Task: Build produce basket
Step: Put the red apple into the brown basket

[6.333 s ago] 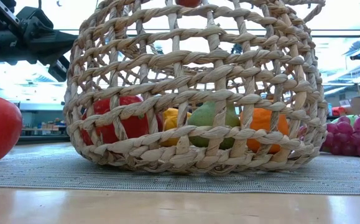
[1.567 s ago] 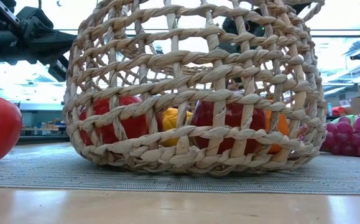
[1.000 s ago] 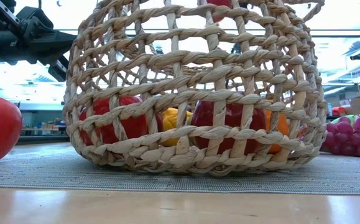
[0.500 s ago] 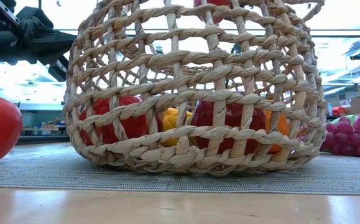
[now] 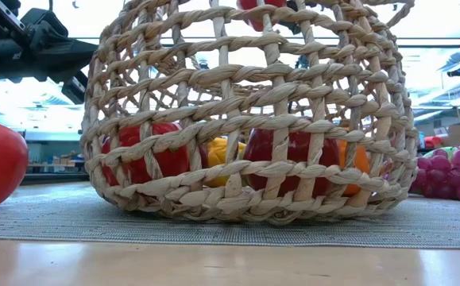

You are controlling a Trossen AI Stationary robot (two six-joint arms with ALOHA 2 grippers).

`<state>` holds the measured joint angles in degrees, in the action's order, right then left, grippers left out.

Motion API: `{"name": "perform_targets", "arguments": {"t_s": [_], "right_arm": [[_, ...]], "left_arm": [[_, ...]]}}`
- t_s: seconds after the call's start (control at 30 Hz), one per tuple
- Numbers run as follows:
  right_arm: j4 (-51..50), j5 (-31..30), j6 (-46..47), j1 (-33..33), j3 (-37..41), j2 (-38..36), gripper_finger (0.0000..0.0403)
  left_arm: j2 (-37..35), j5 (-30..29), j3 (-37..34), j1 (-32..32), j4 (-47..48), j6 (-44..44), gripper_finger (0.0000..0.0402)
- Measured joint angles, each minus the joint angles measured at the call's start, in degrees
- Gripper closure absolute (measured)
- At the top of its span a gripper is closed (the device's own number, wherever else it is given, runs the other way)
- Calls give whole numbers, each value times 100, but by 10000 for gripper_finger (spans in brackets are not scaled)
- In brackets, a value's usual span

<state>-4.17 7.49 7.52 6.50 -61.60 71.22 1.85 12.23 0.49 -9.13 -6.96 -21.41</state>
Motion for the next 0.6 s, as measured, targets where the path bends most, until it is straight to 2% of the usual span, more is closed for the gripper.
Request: {"name": "perform_targets", "arguments": {"t_s": [0.5, 0.6], "right_arm": [[160, 25, -130, -201, 0, 2, 40], [235, 507, -109, -197, 0, 2, 40]], "left_arm": [[2, 0, 0, -2, 6, 0, 366], [2, 0, 2, -1, 5, 2, 369]]}}
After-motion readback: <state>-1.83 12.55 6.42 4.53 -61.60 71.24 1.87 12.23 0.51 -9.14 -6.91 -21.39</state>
